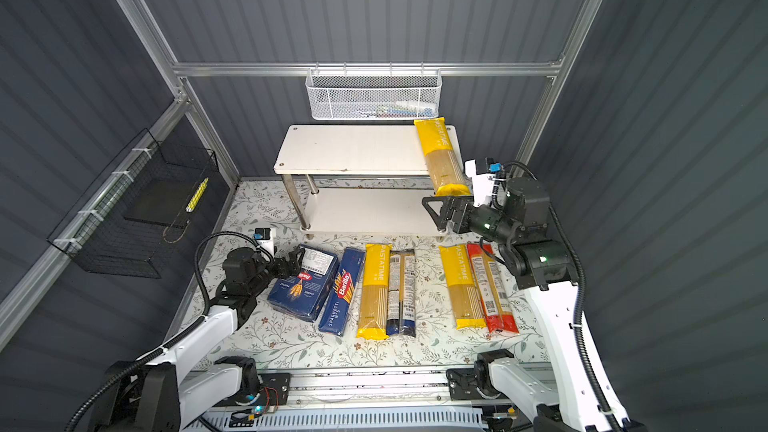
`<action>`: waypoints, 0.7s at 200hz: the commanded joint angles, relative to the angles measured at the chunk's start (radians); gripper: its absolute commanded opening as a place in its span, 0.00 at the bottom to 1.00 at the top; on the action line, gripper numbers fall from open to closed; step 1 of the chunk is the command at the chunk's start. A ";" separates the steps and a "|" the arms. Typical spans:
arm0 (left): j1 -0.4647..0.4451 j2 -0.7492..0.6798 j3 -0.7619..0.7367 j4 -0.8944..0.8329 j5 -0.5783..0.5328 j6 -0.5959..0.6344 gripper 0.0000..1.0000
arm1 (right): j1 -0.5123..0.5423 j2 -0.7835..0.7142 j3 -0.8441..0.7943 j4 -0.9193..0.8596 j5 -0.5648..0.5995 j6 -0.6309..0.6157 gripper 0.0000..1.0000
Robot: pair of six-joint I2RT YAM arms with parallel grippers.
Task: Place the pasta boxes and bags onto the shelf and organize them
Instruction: 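Open the right gripper and draw it back from the placed yellow bag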
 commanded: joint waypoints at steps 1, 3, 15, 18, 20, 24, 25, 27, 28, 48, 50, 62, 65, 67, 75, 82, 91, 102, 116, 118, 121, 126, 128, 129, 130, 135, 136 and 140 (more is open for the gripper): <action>-0.004 -0.015 -0.007 0.015 -0.001 -0.013 0.99 | 0.008 0.013 0.041 0.021 0.000 -0.012 0.97; -0.004 -0.015 -0.007 0.014 -0.001 -0.013 0.99 | 0.009 0.014 0.042 0.023 0.000 -0.012 0.97; -0.004 -0.014 -0.006 0.015 -0.001 -0.012 0.99 | 0.011 0.027 0.049 0.028 0.000 -0.014 0.97; -0.004 -0.013 -0.005 0.015 -0.001 -0.012 0.99 | 0.013 0.030 0.050 0.030 0.000 -0.014 0.97; -0.004 -0.013 -0.005 0.015 -0.001 -0.012 0.99 | 0.014 0.032 0.050 0.031 0.000 -0.013 0.97; -0.004 -0.014 -0.005 0.014 0.000 -0.012 0.99 | 0.015 0.036 0.052 0.033 -0.001 -0.012 0.97; -0.004 -0.014 -0.005 0.014 -0.001 -0.012 0.99 | 0.015 0.037 0.053 0.033 -0.001 -0.012 0.97; -0.003 -0.012 -0.004 0.014 0.000 -0.011 0.99 | 0.016 0.039 0.054 0.035 -0.002 -0.011 0.97; -0.003 -0.012 -0.005 0.014 0.000 -0.011 0.99 | 0.016 0.039 0.054 0.035 -0.002 -0.011 0.97; -0.004 -0.014 -0.004 0.015 0.000 -0.012 0.99 | 0.026 0.064 0.069 0.040 -0.009 -0.009 0.97; -0.004 -0.013 -0.004 0.014 -0.001 -0.012 0.99 | 0.026 0.067 0.071 0.041 -0.010 -0.010 0.97; -0.004 -0.014 -0.006 0.014 -0.001 -0.011 0.99 | 0.034 0.078 0.076 0.046 -0.009 -0.008 0.97; -0.004 -0.016 -0.007 0.015 -0.002 -0.012 0.99 | 0.035 0.081 0.077 0.050 -0.009 -0.009 0.97; -0.004 -0.015 -0.007 0.015 -0.001 -0.012 0.99 | 0.037 0.083 0.077 0.051 -0.008 -0.009 0.97; -0.004 -0.016 -0.007 0.015 -0.002 -0.012 0.99 | 0.041 0.090 0.080 0.055 -0.006 -0.009 0.97; -0.004 -0.018 -0.008 0.016 -0.002 -0.011 0.99 | 0.048 0.092 0.085 0.053 -0.005 -0.010 0.97; -0.004 -0.017 -0.008 0.016 -0.002 -0.011 0.99 | 0.055 0.122 0.094 0.051 -0.004 -0.016 0.97; -0.004 -0.016 -0.007 0.016 -0.002 -0.012 0.99 | 0.064 0.136 0.099 0.052 0.003 -0.017 0.97; -0.004 -0.017 -0.007 0.016 -0.002 -0.011 0.99 | 0.073 0.148 0.105 0.055 0.011 -0.018 0.97; -0.004 -0.016 -0.006 0.016 -0.002 -0.011 0.99 | 0.074 0.150 0.106 0.055 0.012 -0.019 0.97; -0.004 -0.017 -0.007 0.015 -0.001 -0.011 0.99 | 0.076 0.154 0.109 0.056 0.015 -0.019 0.97; -0.004 -0.017 -0.008 0.016 -0.002 -0.012 0.99 | 0.078 0.157 0.111 0.055 0.017 -0.020 0.97; -0.003 -0.018 -0.008 0.016 -0.002 -0.012 0.99 | 0.079 0.158 0.113 0.056 0.017 -0.020 0.97; -0.003 -0.017 -0.008 0.016 -0.002 -0.011 0.99 | 0.079 0.159 0.113 0.058 0.017 -0.020 0.97; -0.003 -0.017 -0.008 0.016 -0.002 -0.011 0.99 | 0.079 0.161 0.114 0.057 0.018 -0.020 0.97; -0.004 -0.018 -0.008 0.016 -0.002 -0.011 0.99 | 0.083 0.165 0.116 0.059 0.019 -0.020 0.97; -0.004 -0.018 -0.007 0.016 -0.002 -0.011 0.99 | 0.083 0.165 0.116 0.060 0.020 -0.020 0.97; -0.004 -0.017 -0.008 0.016 -0.002 -0.011 0.99 | 0.085 0.170 0.118 0.062 0.023 -0.020 0.97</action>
